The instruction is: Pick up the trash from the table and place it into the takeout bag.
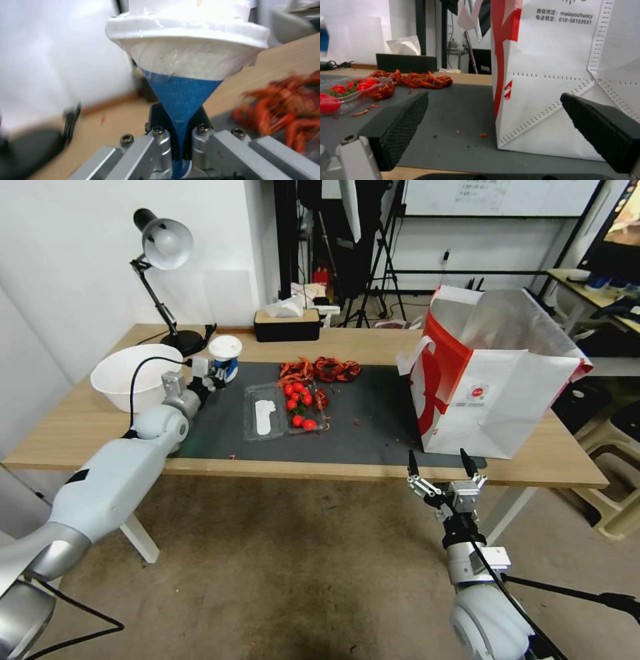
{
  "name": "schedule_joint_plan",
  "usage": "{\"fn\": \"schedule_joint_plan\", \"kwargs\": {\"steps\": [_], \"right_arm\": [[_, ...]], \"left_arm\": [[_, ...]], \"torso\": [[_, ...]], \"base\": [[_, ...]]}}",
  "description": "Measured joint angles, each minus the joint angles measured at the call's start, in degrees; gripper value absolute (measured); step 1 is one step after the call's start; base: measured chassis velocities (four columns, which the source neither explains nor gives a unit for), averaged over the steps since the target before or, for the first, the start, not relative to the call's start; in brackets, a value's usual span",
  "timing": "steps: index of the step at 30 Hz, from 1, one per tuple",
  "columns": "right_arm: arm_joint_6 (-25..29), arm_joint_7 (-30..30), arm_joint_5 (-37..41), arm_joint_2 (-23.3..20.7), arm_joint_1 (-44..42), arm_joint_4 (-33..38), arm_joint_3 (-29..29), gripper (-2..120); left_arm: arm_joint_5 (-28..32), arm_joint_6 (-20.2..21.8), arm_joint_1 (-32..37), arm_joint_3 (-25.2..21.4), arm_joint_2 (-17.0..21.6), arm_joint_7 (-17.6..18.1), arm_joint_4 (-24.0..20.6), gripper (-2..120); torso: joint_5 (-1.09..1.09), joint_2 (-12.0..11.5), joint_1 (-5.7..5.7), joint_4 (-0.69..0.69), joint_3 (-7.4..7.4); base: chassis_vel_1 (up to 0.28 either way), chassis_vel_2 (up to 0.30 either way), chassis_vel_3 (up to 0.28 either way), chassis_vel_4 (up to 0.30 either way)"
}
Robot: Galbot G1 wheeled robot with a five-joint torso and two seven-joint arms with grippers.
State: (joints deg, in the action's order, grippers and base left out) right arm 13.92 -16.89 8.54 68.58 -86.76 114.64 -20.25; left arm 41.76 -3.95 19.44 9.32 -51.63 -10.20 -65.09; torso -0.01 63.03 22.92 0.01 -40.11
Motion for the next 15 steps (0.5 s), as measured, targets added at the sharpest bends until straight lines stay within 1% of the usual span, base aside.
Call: {"fn": "schedule_joint_plan", "kwargs": {"steps": [1,2,3,5,6,7,9,10,11,12,14,15], "right_arm": [[0.0,0.0,0.0,0.0,0.0,0.0,0.0,99],[0.0,0.0,0.0,0.0,0.0,0.2,0.0,99],[0.0,0.0,0.0,0.0,0.0,0.2,0.0,99],[0.0,0.0,0.0,0.1,0.0,0.3,0.0,99],[0.0,0.0,-0.1,0.1,0.0,0.4,0.0,99],[0.0,0.0,-0.1,0.1,0.0,0.4,0.0,99],[0.0,0.0,-0.2,0.2,0.0,0.5,0.0,99],[0.0,0.0,-0.2,0.2,0.0,0.6,-0.1,99],[0.0,0.0,-0.2,0.2,0.0,0.6,-0.1,99],[0.0,0.0,-0.2,0.1,0.0,0.7,-0.1,99],[0.0,0.0,-0.2,0.0,0.1,0.8,-0.2,99],[0.0,0.0,-0.2,0.0,0.1,0.8,-0.2,99]], "left_arm": [[-0.2,-0.4,-1.2,1.0,0.5,-1.1,-0.6,0],[-0.3,-0.9,-3.3,2.8,1.3,-3.0,-1.4,0],[-0.3,-0.9,-3.3,2.8,1.3,-3.0,-1.4,0],[0.2,-1.5,-7.6,6.7,2.2,-6.2,-2.7,0],[1.2,-1.7,-10.6,10.0,2.4,-8.1,-3.4,0],[1.2,-1.7,-10.6,10.0,2.4,-8.1,-3.4,0],[3.2,-1.7,-14.9,14.6,2.4,-10.4,-4.1,0],[4.5,-1.6,-17.8,17.1,2.1,-11.6,-4.3,0],[4.5,-1.6,-17.8,17.1,2.1,-11.6,-4.3,0],[5.5,-1.6,-20.2,19.2,1.6,-12.5,-4.3,0],[7.7,-0.9,-25.7,23.2,0.1,-14.5,-4.0,0],[7.7,-0.9,-25.7,23.2,0.1,-14.5,-4.0,0]], "torso": [[0.00,0.0,0.00,0.00,0.00],[0.02,0.0,0.00,0.00,0.00],[0.02,0.0,0.00,0.00,0.00],[0.02,0.0,0.00,0.00,0.00],[0.03,0.0,0.00,-0.01,0.01],[0.03,0.0,0.00,-0.01,0.01],[0.00,0.0,0.00,-0.03,0.00],[0.03,0.0,0.00,-0.03,0.00],[0.03,0.0,0.00,-0.03,0.00],[0.04,0.0,0.00,-0.02,0.00],[-0.01,0.0,0.00,-0.01,0.00],[-0.01,0.0,0.00,-0.01,0.00]], "base": [[0.000,0.000,0.000,0.000],[0.000,0.000,0.000,0.000],[0.000,0.000,0.000,0.000],[0.000,0.000,0.000,0.000],[0.000,0.000,0.000,0.000],[0.000,0.000,0.000,0.000],[0.000,0.000,0.000,0.000],[0.000,0.000,0.000,0.000],[0.000,0.000,0.000,0.000],[0.000,0.000,0.000,0.000],[0.000,0.000,0.000,0.000],[0.000,0.000,0.000,0.000]]}}
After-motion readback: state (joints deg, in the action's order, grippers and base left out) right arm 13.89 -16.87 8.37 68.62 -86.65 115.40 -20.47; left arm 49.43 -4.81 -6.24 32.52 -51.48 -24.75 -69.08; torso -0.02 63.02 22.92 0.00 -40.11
